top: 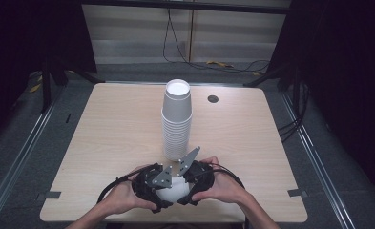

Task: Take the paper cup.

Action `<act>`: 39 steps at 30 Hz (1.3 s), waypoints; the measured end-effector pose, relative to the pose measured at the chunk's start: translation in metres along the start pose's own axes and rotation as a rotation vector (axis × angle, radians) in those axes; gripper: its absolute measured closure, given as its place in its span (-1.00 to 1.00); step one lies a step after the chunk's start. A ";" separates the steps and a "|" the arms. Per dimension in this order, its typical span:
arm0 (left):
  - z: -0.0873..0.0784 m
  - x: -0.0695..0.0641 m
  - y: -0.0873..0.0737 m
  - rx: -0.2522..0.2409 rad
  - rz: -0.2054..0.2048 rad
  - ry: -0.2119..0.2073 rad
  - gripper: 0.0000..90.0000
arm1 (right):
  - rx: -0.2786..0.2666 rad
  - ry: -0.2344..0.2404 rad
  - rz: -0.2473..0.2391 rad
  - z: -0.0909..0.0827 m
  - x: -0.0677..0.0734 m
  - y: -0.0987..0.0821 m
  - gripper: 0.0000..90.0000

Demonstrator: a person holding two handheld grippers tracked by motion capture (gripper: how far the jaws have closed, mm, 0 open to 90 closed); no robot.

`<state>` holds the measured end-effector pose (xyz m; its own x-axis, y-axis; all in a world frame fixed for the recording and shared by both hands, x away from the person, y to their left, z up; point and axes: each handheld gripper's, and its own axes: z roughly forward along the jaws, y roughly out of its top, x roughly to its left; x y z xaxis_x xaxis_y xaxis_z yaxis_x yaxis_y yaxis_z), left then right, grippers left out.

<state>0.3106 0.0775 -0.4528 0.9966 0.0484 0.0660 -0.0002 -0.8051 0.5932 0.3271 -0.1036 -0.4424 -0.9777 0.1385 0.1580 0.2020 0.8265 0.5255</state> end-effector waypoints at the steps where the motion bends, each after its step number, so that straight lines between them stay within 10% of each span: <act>1: 0.000 0.000 0.000 0.000 0.004 0.004 -0.68 | -0.002 0.004 -0.001 -0.001 0.000 0.000 -0.54; 39: -0.024 0.009 -0.007 -0.266 -0.062 0.024 -0.68 | -0.070 -0.044 -0.021 -0.018 -0.001 -0.004 -0.51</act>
<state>0.3173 0.0974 -0.4369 0.9932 0.1097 0.0402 0.0363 -0.6166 0.7864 0.3282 -0.1167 -0.4296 -0.9831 0.1465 0.1099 0.1831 0.7897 0.5855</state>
